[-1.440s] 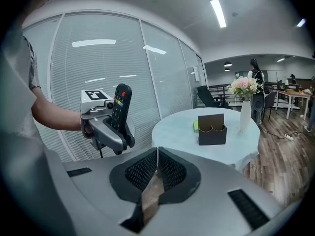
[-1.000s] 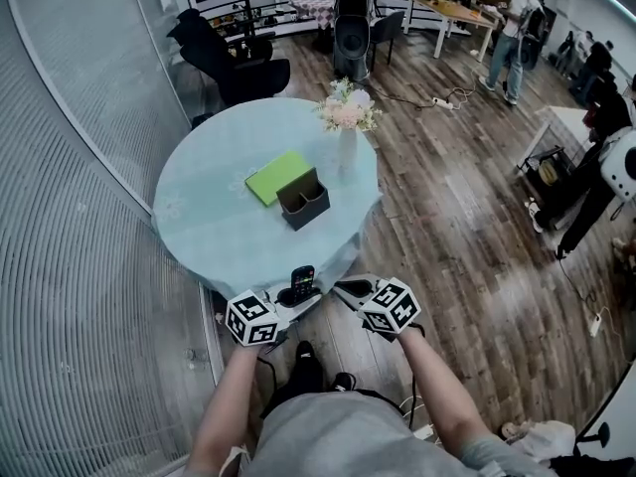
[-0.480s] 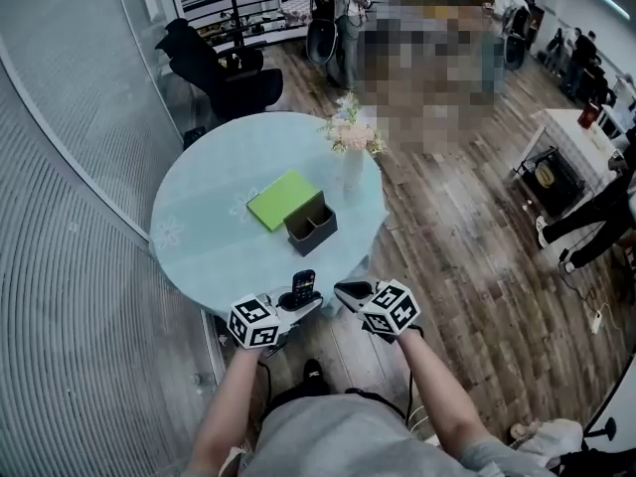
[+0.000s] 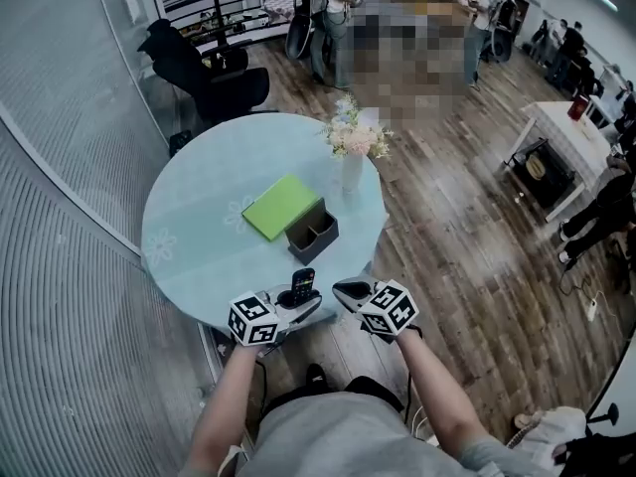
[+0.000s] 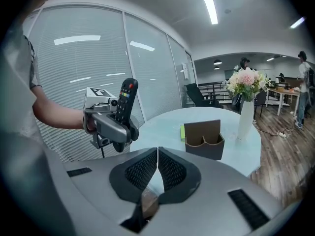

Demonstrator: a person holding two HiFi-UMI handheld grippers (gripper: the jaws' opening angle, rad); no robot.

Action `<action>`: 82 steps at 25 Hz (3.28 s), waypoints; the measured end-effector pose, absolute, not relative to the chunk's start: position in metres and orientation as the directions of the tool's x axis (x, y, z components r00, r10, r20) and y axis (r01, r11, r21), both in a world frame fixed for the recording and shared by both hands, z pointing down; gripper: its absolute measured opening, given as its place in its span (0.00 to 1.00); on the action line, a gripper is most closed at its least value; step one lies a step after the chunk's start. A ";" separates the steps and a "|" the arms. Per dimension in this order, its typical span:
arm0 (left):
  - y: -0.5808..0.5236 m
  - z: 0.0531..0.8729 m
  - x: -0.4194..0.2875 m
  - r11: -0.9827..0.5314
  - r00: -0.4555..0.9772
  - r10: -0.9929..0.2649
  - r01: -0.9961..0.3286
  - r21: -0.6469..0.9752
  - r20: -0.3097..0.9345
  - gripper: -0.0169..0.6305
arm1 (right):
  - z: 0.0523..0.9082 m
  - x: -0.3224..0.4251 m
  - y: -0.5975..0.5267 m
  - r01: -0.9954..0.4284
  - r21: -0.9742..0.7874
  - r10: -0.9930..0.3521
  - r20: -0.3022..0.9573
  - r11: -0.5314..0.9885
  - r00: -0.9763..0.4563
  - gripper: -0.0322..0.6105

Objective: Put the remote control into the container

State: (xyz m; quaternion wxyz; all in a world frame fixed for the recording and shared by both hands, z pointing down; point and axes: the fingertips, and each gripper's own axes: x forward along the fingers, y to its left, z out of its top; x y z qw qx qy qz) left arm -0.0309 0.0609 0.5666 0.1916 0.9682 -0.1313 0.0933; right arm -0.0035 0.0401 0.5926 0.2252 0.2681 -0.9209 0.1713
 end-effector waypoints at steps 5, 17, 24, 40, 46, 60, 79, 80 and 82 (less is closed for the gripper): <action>0.054 0.570 -0.033 -0.895 0.953 -0.200 -0.273 0.354 0.229 0.09 | 0.595 -0.005 0.031 -0.587 -0.194 -0.432 0.507 0.786 -0.746 0.08; 0.040 0.571 -0.034 -0.901 0.956 -0.187 -0.259 0.348 0.228 0.09 | 0.601 -0.005 0.022 -0.603 -0.192 -0.438 0.525 0.774 -0.730 0.08; 0.036 0.570 -0.031 -0.902 0.953 -0.190 -0.264 0.341 0.234 0.09 | 0.601 0.002 0.014 -0.605 -0.199 -0.438 0.523 0.771 -0.731 0.08; -0.021 0.570 -0.014 -0.872 0.929 -0.281 -0.352 0.341 0.240 0.09 | 0.595 0.013 -0.045 -0.522 -0.198 -0.367 0.511 0.830 -0.777 0.08; -0.040 0.574 -0.004 -0.854 0.915 -0.311 -0.388 0.347 0.256 0.09 | 0.591 0.021 -0.070 -0.489 -0.196 -0.341 0.503 0.850 -0.794 0.08; -0.067 0.577 0.015 -0.810 0.875 -0.390 -0.474 0.347 0.286 0.09 | 0.585 0.035 -0.103 -0.400 -0.204 -0.263 0.484 0.893 -0.834 0.08; -0.095 0.580 0.021 -0.811 0.871 -0.394 -0.479 0.336 0.293 0.09 | 0.569 0.029 -0.127 -0.391 -0.202 -0.270 0.449 0.898 -0.852 0.08; -0.097 0.581 0.020 -0.811 0.872 -0.391 -0.477 0.339 0.293 0.09 | 0.566 0.028 -0.127 -0.392 -0.202 -0.272 0.445 0.898 -0.853 0.08; -0.101 0.582 0.019 -0.811 0.873 -0.391 -0.477 0.340 0.292 0.09 | 0.560 0.023 -0.128 -0.390 -0.200 -0.276 0.432 0.899 -0.859 0.08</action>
